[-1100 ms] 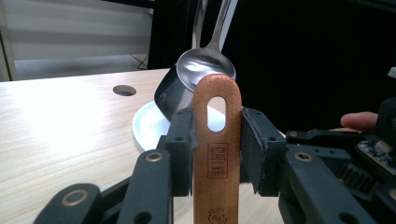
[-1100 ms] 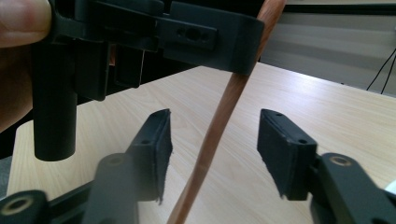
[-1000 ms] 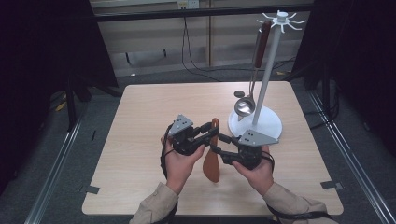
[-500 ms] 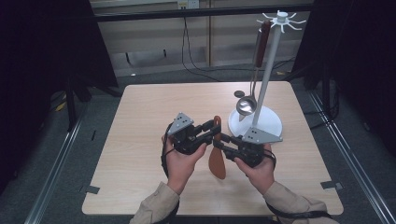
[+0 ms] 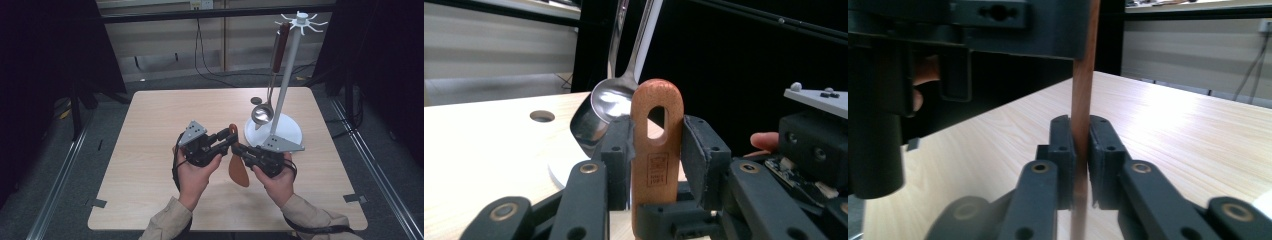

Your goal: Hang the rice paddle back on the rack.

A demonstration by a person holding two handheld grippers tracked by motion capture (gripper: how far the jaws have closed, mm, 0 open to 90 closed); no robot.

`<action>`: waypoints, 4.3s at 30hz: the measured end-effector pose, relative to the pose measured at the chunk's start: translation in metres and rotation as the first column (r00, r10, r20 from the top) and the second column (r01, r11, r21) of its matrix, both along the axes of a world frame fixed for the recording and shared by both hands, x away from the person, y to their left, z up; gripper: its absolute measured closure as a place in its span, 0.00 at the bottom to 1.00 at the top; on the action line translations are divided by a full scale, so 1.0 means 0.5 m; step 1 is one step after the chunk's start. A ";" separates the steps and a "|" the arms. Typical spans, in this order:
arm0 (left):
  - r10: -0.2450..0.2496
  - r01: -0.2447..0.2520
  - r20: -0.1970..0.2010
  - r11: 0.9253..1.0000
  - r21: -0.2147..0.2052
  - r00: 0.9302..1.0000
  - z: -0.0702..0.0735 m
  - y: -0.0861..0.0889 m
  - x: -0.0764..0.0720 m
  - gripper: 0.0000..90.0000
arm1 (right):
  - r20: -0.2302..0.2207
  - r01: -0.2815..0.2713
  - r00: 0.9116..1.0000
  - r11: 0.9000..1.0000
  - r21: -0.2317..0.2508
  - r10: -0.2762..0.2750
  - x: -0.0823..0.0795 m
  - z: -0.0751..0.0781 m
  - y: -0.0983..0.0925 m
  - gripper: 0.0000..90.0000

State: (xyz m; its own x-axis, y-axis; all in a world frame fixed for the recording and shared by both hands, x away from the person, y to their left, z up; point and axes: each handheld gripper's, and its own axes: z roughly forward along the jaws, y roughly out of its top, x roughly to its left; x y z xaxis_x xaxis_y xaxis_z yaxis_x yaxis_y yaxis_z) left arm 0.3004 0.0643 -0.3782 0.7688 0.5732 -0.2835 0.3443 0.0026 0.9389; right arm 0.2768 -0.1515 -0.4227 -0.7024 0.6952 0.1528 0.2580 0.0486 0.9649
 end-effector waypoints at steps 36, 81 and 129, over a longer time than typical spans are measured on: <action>0.118 -0.118 0.008 0.981 0.153 0.993 -0.072 0.014 0.056 0.22 | 0.009 -0.012 1.000 0.998 0.062 0.012 0.021 0.051 -0.113 0.93; 0.093 -0.078 -0.063 0.975 0.210 0.994 -0.100 0.018 0.061 0.03 | 0.035 -0.042 0.999 0.998 0.044 0.041 0.017 0.081 -0.142 0.93; 0.107 -0.086 -0.084 0.971 0.223 0.991 -0.110 0.026 0.071 0.04 | 0.181 -0.002 0.983 0.977 0.215 -0.038 0.077 0.222 -0.218 0.93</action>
State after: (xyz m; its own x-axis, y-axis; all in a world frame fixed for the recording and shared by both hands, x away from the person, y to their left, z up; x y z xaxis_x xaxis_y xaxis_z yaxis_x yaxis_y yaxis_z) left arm 0.3359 0.0772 -0.4332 0.6825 0.6994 -0.2121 0.4397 -0.1612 0.8835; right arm 0.3153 -0.2604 -0.3119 -0.7195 0.6735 0.1693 0.0755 -0.1664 0.9832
